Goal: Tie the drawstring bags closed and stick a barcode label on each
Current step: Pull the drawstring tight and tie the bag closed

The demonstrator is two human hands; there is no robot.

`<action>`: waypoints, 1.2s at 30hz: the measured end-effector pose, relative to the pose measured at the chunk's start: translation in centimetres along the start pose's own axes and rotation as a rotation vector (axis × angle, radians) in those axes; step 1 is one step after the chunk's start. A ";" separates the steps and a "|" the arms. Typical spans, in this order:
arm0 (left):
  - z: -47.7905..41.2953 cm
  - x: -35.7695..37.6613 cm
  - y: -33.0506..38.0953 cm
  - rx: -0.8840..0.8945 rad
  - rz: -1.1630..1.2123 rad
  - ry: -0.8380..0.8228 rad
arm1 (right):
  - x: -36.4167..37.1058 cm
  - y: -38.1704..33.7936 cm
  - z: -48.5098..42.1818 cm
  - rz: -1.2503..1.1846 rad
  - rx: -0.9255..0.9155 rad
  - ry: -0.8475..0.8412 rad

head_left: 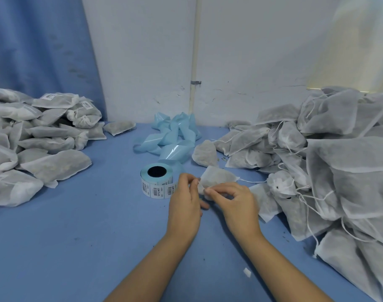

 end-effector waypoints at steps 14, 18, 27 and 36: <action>0.2 0.4 -0.1 0.026 -0.014 -0.034 | 0.2 0.6 0.2 0.175 -0.026 -0.006; 0.3 0.5 -0.1 0.050 -0.070 -0.031 | 0.1 0.8 0.1 0.110 -0.001 0.006; 0.5 0.0 0.7 0.175 -0.035 0.018 | 0.5 -0.2 0.5 0.204 -0.138 -0.029; 0.7 -1.2 0.7 0.144 -0.186 0.351 | -0.1 0.4 0.0 0.140 -0.060 0.060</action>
Point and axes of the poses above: each hand's wrist, its own z-axis away from the middle knuckle, its own x-axis out of the palm, y = z × x, the point moved 3 cm from there along -z, towards the middle knuckle, and after that the axes turned 8 degrees about -z, right-handed, at the moved point
